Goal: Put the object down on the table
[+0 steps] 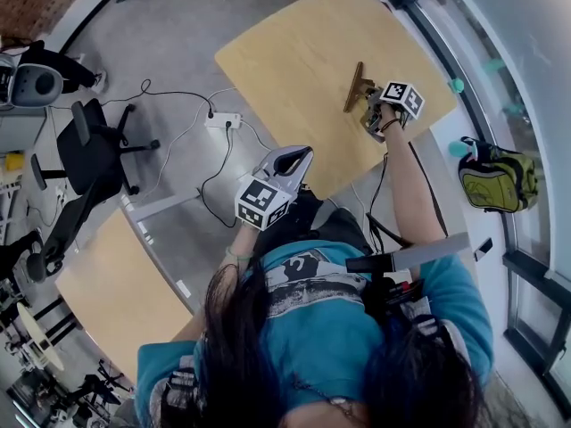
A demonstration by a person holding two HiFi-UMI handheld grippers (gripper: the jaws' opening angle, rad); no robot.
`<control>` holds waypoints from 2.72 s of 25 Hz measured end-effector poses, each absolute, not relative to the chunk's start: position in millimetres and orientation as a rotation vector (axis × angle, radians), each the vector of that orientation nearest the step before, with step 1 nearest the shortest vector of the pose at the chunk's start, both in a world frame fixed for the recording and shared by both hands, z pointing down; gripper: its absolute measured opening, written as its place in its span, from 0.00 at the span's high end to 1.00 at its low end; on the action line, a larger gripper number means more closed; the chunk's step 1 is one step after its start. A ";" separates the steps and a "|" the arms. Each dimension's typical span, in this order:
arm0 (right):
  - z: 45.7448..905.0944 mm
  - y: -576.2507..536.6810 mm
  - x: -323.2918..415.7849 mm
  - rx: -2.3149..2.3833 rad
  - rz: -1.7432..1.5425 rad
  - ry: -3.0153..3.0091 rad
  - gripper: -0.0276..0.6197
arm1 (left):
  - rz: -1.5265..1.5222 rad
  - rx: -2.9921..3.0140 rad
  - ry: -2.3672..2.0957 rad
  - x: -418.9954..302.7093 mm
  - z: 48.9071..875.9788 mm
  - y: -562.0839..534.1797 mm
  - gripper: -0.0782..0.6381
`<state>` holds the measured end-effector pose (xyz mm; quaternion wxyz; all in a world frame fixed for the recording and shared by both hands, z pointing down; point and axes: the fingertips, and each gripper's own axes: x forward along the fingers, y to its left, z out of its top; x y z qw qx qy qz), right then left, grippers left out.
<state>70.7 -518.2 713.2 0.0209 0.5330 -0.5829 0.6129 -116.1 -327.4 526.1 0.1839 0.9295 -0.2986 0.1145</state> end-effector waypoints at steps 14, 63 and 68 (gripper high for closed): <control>700.9 -513.8 84.6 1.782 1.862 -1.793 0.70 | 0.326 2.613 -0.863 -117.1 526.3 -323.2 0.89; 563.5 -135.1 66.2 0.987 1.812 -2.317 0.93 | 0.218 2.350 -1.290 -24.5 527.0 -85.3 0.89; 550.9 -112.3 30.9 0.992 1.798 -2.335 0.93 | 0.196 2.372 -1.275 -52.9 519.2 -57.0 0.89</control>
